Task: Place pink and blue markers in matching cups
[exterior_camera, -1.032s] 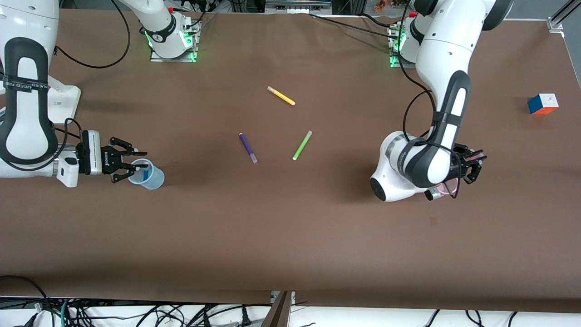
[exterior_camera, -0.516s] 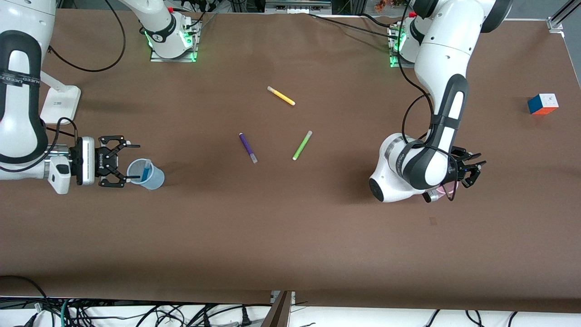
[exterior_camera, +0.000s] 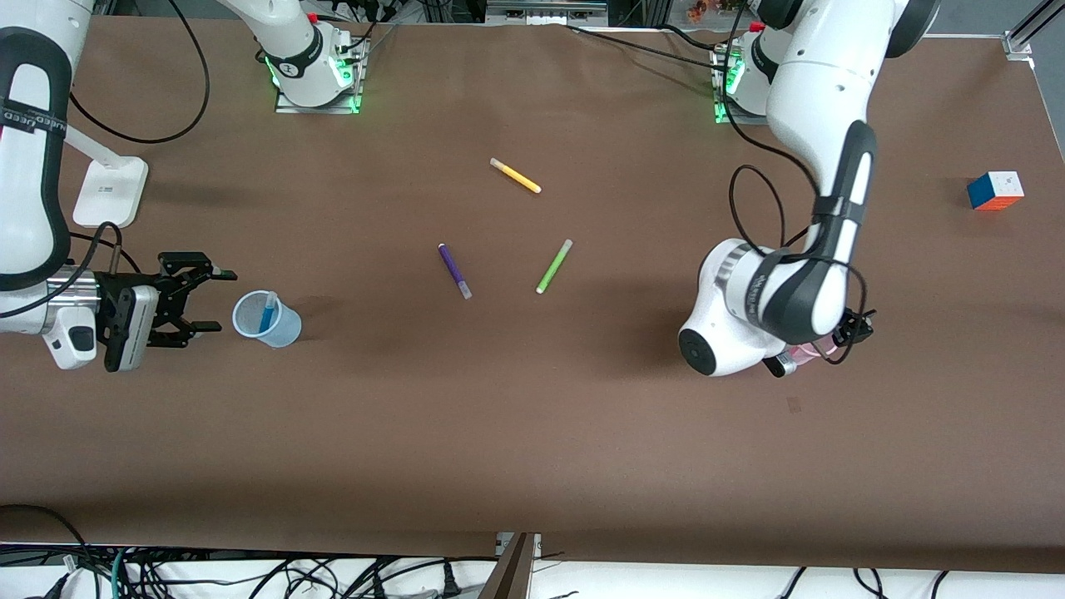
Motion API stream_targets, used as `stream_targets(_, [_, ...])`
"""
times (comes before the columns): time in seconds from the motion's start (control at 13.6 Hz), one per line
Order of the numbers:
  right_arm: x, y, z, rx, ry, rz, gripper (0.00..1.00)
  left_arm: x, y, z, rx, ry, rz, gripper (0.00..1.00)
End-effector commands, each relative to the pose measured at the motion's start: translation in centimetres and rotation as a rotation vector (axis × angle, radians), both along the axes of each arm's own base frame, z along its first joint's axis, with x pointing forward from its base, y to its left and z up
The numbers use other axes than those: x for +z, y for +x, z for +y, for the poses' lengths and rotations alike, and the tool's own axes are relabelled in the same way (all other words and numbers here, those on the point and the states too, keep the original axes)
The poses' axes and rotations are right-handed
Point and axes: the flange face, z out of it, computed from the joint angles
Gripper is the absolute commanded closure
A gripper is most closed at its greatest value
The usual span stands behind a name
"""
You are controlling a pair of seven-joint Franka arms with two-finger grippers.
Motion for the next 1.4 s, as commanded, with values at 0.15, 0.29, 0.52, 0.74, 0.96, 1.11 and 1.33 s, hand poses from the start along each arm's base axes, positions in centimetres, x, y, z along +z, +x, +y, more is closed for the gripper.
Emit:
stream_targets(0.15, [4.2,0.3,4.0,-0.234,-0.239,0.186,0.0,6.9,1.7,3.7,0.339,-0.256,-0.215,0.0])
stream_targets(0.29, [5.6,0.2,5.4,-0.31,-0.352,0.225,0.0,10.1,1.7,7.1,0.538,-0.363,-0.3,0.0])
stream_targets(0.52, [6.9,-0.6,6.6,-0.451,-0.463,0.306,0.0,15.7,1.5,7.8,0.625,-0.412,-0.448,0.0])
stream_targets(0.74, [8.6,-1.7,8.3,-0.627,-0.545,0.387,0.0,21.0,1.2,8.2,0.759,-0.431,-0.649,0.0])
stream_targets(0.96, [10.0,-4.3,10.9,-0.696,-0.695,0.359,0.0,25.7,-0.5,11.2,0.793,-0.54,-0.846,0.0])
stream_targets(1.11, [10.8,-6.6,9.7,-0.747,-0.668,0.334,0.0,25.4,-3.7,13.8,0.851,-0.601,-0.886,0.0])
stream_targets(1.33, [11.9,-9.7,6.9,-0.8,-0.647,0.228,0.0,26.8,-5.7,16.0,0.872,-0.61,-0.91,0.0])
